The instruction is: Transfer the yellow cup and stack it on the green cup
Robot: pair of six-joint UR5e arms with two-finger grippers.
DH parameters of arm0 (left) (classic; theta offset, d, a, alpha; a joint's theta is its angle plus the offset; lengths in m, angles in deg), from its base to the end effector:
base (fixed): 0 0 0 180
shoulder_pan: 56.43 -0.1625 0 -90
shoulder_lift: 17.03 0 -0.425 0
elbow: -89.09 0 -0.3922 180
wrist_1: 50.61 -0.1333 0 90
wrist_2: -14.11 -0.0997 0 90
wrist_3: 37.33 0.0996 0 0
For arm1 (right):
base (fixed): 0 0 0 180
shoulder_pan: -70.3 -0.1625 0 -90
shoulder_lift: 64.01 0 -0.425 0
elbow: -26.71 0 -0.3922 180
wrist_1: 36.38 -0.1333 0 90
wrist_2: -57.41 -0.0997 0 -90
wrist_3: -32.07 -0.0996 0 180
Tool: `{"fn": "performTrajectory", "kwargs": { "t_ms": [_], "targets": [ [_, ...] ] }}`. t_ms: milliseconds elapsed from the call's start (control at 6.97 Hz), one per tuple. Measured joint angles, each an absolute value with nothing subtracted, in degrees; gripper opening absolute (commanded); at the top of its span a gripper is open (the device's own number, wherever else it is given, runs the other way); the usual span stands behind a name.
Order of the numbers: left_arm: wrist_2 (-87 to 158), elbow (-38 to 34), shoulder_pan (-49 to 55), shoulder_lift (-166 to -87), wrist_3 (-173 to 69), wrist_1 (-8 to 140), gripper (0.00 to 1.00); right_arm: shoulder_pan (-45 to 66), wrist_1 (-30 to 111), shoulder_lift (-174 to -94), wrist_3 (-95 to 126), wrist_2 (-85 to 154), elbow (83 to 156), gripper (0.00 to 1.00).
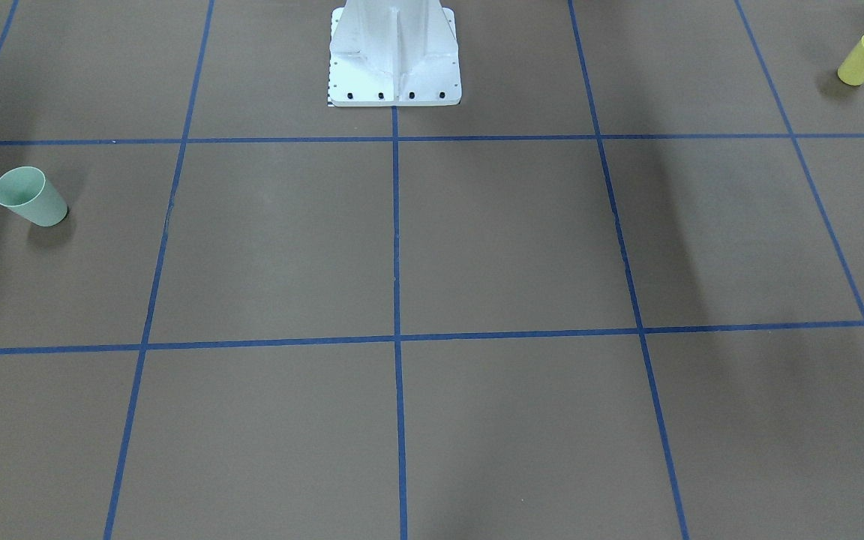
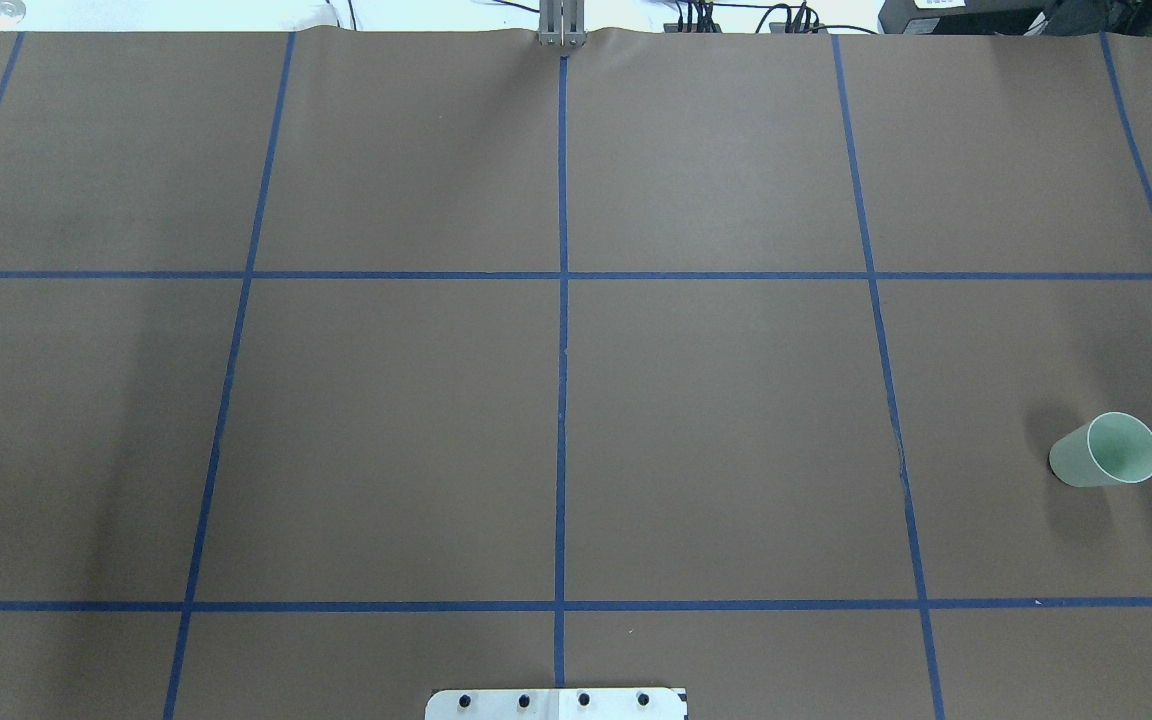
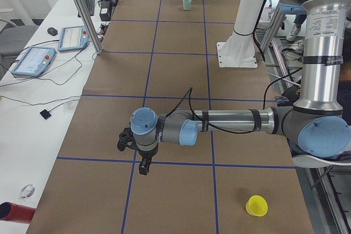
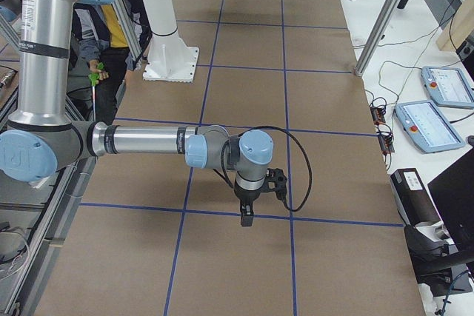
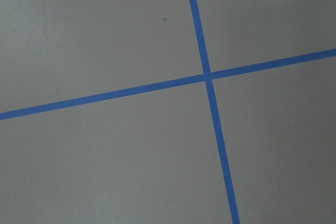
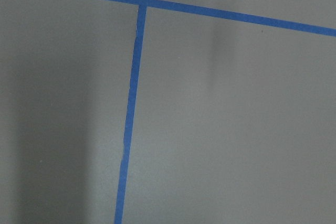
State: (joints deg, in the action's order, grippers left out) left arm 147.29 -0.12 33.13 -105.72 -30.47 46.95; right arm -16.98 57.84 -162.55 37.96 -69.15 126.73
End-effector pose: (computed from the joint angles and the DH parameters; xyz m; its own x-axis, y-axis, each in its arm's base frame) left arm -0.0614 -0.4889 0.6646 0.7226 0.1891 -0.6649 -0.0946 0.9799 0.1758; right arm 0.0537 -0.4278 0.6573 0.7946 -0.1120 0.5967 0.1296 0.9915 0.0135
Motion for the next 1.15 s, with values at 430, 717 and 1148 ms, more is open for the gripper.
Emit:
{"fn": "performTrajectory", "kwargs": {
  "t_ms": [430, 717, 1148],
  "targets": [
    [147.2, -0.9, 32.9, -105.7, -30.5, 46.8, 1.0, -17.0, 57.8, -162.5, 38.0, -69.1, 126.8, 1.0],
    [147.1, -2.1, 32.9, -105.7, -30.8, 46.7, 1.0, -17.0, 57.8, -162.5, 38.0, -69.2, 126.9, 1.0],
    [147.1, -7.2, 32.8, -106.6, -31.0, 47.8, 1.0, -17.0, 57.8, -162.5, 38.0, -69.4, 126.9, 1.0]
  ]
}}
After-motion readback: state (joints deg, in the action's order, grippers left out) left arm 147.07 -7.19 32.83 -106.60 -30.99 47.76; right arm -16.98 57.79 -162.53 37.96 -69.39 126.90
